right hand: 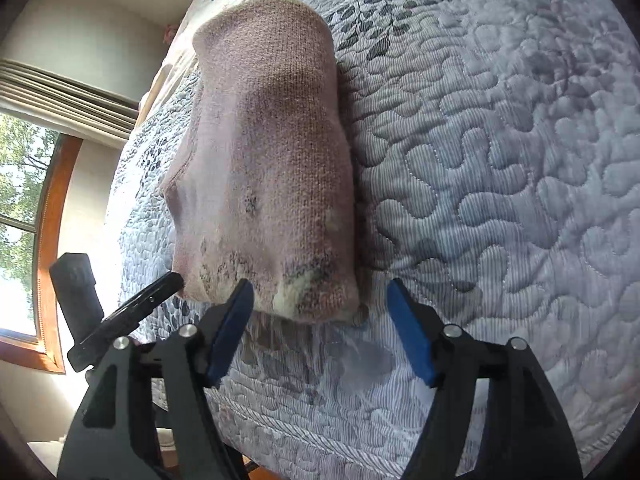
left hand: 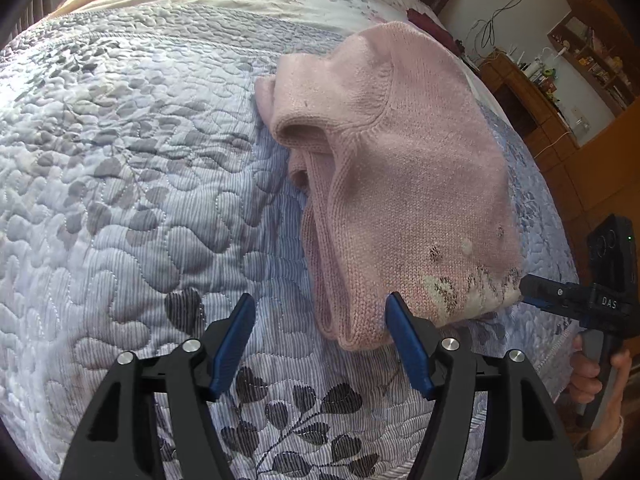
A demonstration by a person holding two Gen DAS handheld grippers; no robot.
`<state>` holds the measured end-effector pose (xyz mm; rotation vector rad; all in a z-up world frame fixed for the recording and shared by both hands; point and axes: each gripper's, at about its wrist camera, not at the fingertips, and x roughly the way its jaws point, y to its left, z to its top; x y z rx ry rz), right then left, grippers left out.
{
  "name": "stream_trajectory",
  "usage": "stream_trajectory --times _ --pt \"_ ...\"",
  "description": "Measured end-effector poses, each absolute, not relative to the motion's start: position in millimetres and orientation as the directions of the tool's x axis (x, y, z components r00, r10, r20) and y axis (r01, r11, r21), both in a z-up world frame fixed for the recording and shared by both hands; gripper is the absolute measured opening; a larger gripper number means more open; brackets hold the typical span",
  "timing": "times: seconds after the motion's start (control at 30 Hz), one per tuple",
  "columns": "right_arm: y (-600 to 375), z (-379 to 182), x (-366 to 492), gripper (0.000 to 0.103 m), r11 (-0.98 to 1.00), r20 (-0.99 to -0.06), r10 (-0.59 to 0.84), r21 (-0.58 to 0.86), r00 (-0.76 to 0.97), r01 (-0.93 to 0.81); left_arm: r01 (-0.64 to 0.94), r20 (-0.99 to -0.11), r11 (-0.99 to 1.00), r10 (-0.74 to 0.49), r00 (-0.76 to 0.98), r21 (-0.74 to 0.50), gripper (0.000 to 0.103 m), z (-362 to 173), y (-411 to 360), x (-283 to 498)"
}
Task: Fold small clothes
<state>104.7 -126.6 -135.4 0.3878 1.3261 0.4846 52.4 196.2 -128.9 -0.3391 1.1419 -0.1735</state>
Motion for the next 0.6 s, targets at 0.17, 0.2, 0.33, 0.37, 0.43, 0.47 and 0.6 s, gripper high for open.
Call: stream_trajectory --times 0.17,0.2,0.33,0.37,0.43,0.47,0.6 --pt "-121.4 -104.2 72.3 0.091 0.930 -0.898 0.364 0.337 0.247 -0.145 -0.073 -0.865 0.951 -0.238 0.441 -0.299 0.080 -104.3 196.1 26.5" --pt "-120.4 -100.8 66.5 0.092 0.942 -0.910 0.329 0.299 0.254 -0.151 -0.080 -0.866 0.953 -0.229 0.444 -0.293 0.080 -100.2 195.7 21.6" --pt "-112.3 -91.8 46.0 0.092 0.963 -0.929 0.256 0.219 0.268 -0.160 -0.093 -0.876 0.967 -0.170 0.451 -0.236 0.081 -84.4 191.8 10.0" --pt "-111.6 -88.8 41.8 0.093 0.964 -0.929 0.251 0.213 0.273 -0.161 -0.090 -0.877 0.971 -0.158 0.454 -0.221 0.082 -80.4 190.8 6.5" --pt "-105.7 -82.7 33.5 0.094 0.967 -0.930 0.236 0.195 0.282 -0.166 -0.086 -0.875 0.977 -0.135 0.465 -0.197 0.082 -72.4 188.6 -0.9" --pt "-105.1 -79.7 29.8 0.094 0.968 -0.930 0.228 0.185 0.289 -0.168 -0.084 -0.872 0.979 -0.127 0.472 -0.188 0.083 -68.3 187.7 -4.3" --pt "-94.7 -64.1 18.7 0.096 0.970 -0.928 0.215 0.167 0.305 -0.175 -0.080 -0.862 0.983 -0.104 0.496 -0.165 0.084 -53.9 184.9 -16.8"
